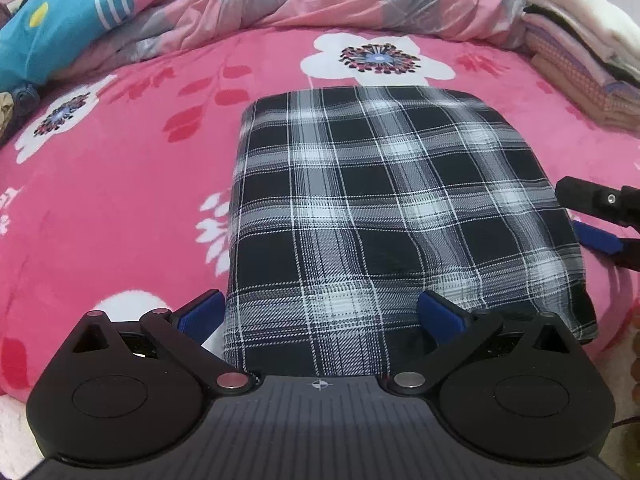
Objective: Fold clothes
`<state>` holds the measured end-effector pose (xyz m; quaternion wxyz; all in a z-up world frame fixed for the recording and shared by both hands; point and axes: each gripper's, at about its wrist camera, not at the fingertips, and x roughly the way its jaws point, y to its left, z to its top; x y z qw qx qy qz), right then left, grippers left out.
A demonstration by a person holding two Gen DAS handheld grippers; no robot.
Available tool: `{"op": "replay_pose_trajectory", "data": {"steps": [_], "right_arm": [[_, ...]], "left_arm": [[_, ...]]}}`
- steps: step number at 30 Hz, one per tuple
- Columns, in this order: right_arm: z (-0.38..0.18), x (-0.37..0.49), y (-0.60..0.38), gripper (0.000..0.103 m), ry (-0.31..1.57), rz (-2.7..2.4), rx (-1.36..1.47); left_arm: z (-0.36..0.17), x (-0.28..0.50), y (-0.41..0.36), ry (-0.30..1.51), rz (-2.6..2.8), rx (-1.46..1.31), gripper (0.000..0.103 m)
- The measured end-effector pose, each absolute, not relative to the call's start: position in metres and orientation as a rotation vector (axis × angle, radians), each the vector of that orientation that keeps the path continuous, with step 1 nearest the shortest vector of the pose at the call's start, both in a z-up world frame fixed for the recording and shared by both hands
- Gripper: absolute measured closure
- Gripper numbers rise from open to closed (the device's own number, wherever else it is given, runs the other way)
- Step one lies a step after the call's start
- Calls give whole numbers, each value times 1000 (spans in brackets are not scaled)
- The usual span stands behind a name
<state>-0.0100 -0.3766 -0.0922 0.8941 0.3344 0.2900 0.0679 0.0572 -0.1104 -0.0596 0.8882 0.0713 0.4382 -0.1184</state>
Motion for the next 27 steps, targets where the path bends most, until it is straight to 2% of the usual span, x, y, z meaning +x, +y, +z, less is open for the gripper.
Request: {"op": "replay_pose_trajectory", "data": {"steps": [27], "right_arm": [[-96,-11,-376,0,581,152,684]], "left_arm": [[-56,54,-105,906,-230,128,0]]}}
